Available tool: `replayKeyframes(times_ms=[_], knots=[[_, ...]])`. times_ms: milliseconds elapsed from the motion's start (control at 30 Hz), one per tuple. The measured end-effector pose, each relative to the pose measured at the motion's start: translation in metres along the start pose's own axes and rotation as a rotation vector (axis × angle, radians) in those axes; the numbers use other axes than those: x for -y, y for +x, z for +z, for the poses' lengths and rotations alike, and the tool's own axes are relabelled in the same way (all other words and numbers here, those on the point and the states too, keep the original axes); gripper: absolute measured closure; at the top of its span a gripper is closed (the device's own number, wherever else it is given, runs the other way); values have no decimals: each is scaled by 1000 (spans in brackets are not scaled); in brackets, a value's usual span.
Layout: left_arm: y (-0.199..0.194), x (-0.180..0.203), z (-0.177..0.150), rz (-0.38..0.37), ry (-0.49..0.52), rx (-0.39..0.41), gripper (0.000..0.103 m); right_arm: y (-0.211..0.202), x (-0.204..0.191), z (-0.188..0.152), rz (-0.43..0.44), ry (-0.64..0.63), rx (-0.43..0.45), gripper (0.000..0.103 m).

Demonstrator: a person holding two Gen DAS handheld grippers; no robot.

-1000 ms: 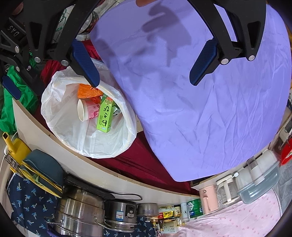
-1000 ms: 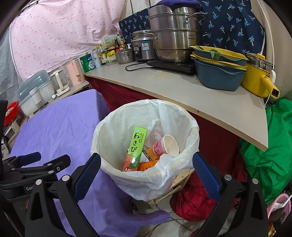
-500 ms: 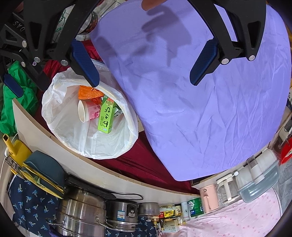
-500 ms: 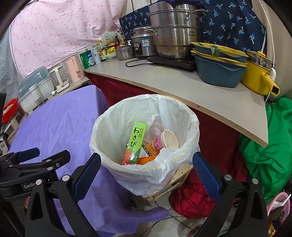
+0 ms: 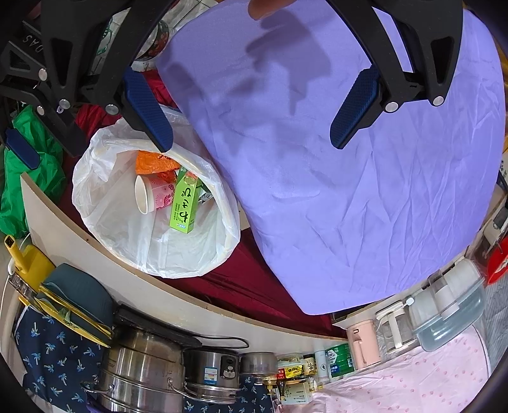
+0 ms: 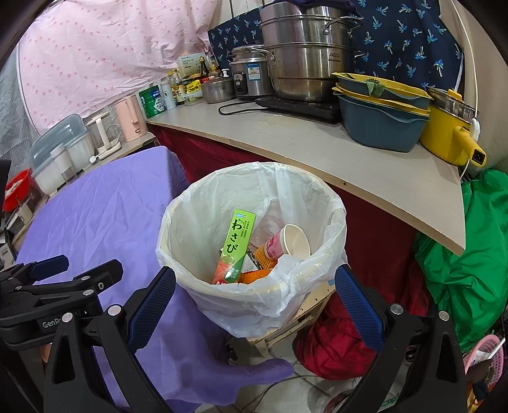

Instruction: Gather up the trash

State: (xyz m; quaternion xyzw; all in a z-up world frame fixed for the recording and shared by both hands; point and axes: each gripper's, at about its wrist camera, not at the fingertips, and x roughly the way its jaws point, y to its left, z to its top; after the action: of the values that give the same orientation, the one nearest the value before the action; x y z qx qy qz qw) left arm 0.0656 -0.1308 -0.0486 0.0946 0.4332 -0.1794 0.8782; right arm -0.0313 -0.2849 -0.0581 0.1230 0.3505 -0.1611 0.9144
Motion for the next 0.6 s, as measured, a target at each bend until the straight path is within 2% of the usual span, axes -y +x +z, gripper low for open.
replayKeyframes(times_ms=[600], knots=[[-1,2,-3,-10,8,-8,8,0,3,-1,-11,-1,-13,6]])
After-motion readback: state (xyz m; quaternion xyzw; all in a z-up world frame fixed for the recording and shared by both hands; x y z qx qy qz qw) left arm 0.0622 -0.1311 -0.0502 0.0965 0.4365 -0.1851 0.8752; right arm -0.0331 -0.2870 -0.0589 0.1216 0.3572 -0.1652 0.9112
